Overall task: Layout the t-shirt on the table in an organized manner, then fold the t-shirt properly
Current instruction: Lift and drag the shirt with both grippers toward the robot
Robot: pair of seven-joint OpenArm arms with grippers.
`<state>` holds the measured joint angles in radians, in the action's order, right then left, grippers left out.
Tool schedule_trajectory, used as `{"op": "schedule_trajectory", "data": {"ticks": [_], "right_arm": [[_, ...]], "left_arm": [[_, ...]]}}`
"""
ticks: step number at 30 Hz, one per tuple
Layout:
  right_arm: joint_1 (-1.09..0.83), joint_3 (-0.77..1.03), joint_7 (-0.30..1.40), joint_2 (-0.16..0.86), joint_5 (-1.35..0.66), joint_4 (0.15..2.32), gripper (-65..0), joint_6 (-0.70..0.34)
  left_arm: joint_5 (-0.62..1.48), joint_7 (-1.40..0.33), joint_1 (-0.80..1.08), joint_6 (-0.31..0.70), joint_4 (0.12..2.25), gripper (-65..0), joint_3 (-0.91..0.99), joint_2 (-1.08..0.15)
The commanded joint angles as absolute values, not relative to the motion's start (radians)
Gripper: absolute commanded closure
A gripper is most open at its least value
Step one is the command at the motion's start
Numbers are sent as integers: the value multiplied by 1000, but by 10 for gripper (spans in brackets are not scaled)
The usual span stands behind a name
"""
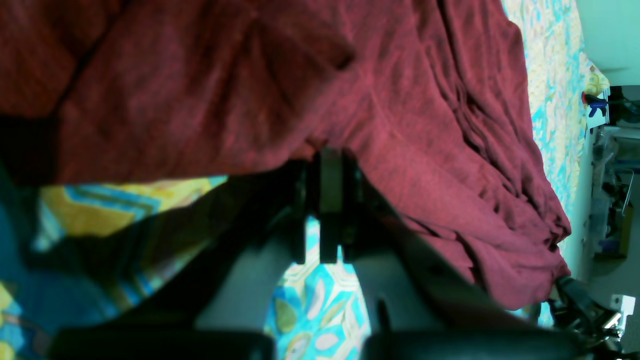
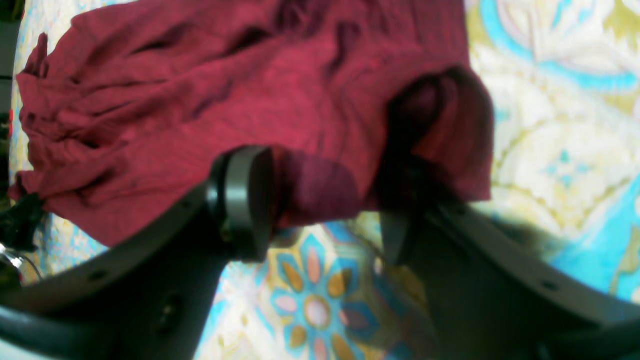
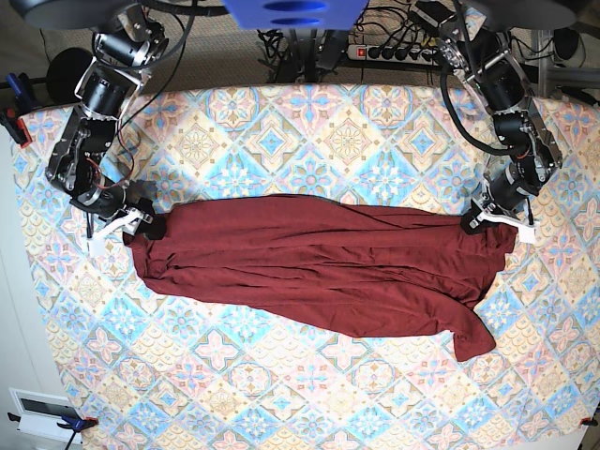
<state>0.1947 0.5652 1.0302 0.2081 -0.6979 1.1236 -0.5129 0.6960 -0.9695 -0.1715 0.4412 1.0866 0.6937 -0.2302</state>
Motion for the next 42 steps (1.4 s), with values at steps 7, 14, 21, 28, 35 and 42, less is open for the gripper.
{"op": "schedule_trajectory", "data": {"ticks": [7,14,21,28,35,42], "right_arm": [[213,567,1017,223,-699,1109,-110,-516],[208,570,1026,223,-704,1196,-16,-516],[133,572,1058,228,-704,1376,-8,-518],[71,651,1138,228,-704,1465,-8,-518],[-35,707,1176,229,-705,1567,-8,-519],[-137,736,1178,229,-705,1639,-8,-519]], "left_arm": [[719,-960,-186,447,1106,0,694,-246],[720,-1023,-185,450,1153,0,696,-249],[720,-1064,-101,450,1328,0,696,-248],[722,-1098,-5,450,1463,0,704,-249],[722,-1099,111,450,1593,0,704,-249],[722,-1099,211,450,1666,0,702,-280]]}}
